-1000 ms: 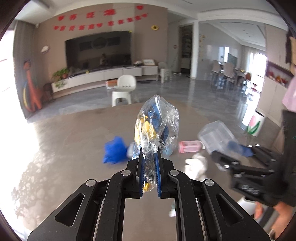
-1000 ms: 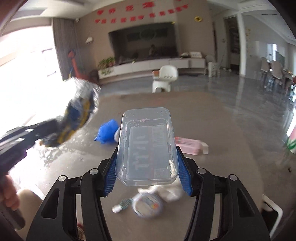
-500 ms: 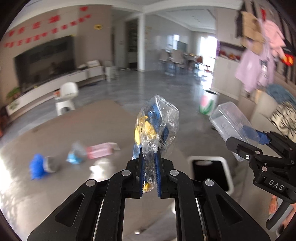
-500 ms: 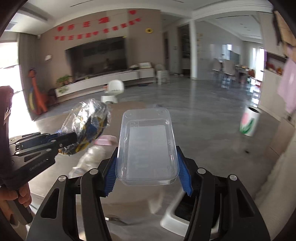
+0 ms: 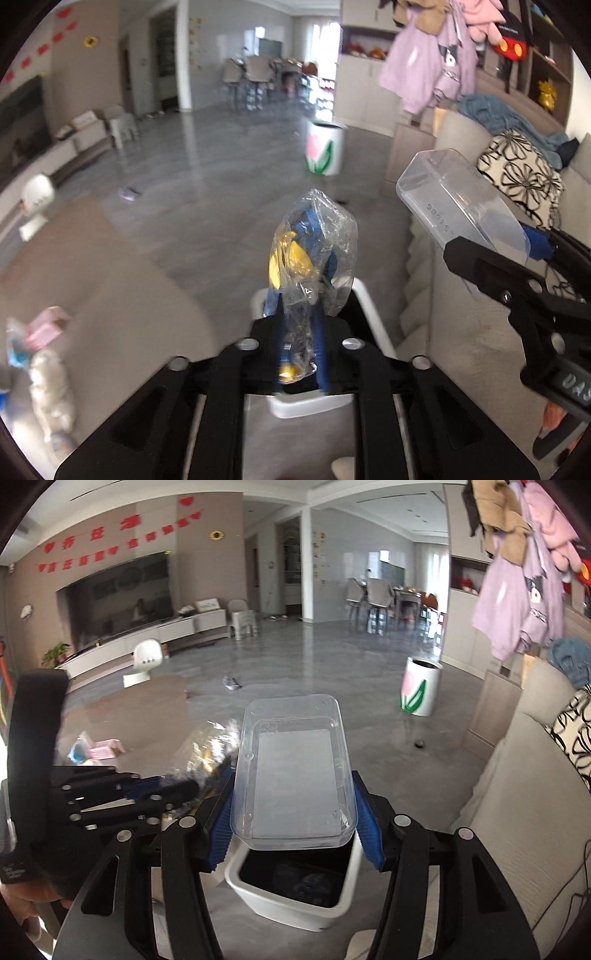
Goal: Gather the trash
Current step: 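Carry wrapper and box to the white bin and release both inside, then return both tools to the table over the tissue and badge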
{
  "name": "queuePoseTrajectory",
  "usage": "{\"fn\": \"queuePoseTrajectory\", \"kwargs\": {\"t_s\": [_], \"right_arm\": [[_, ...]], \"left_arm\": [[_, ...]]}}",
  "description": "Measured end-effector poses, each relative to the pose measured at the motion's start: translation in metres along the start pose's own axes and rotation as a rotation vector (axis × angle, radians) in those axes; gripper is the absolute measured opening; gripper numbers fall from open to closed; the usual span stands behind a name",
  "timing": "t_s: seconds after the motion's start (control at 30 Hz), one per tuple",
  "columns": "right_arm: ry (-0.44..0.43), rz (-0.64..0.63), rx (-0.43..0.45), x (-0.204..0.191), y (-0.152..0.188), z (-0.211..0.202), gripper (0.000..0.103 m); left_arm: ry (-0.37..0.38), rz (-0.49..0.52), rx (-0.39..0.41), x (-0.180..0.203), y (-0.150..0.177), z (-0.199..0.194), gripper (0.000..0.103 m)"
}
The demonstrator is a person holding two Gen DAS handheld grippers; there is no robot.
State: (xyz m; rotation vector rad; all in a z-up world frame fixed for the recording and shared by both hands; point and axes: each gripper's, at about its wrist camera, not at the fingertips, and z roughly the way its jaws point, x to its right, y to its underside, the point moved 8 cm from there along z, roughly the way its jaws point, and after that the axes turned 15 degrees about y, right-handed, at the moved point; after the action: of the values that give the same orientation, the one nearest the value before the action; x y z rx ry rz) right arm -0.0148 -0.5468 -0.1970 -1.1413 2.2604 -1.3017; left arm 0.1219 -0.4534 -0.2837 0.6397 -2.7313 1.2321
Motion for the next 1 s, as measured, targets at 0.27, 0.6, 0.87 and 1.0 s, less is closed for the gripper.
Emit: {"fn": "queuePoseTrajectory", "kwargs": {"t_s": [0.27,0.6,0.87,1.0], "right_arm": [[0.007,0.017,-0.054,0.008,0.014,0.029,0.058],[-0.036,-0.004,-0.102,-0.014,0.025,0.07,0.058],[0.011,-0.142,-0.247,-0.042,0.055,0.122,0.098],[-0.022,-0.144,-0.204,-0.053,0.048,0.106,0.098]], "left_arm": [[-0.141,0.042,-0.01,-0.014,-0.002,0.02,0.098],[-0.289,-0.003,-0.001,-0.067,0.01,-0.009,0.098],[-0.408,-0.111,0.068,-0.12,0.034,-0.069,0.098],[-0.459,-0.139,0.098,-0.137,0.047,-0.097,0.098]]}}
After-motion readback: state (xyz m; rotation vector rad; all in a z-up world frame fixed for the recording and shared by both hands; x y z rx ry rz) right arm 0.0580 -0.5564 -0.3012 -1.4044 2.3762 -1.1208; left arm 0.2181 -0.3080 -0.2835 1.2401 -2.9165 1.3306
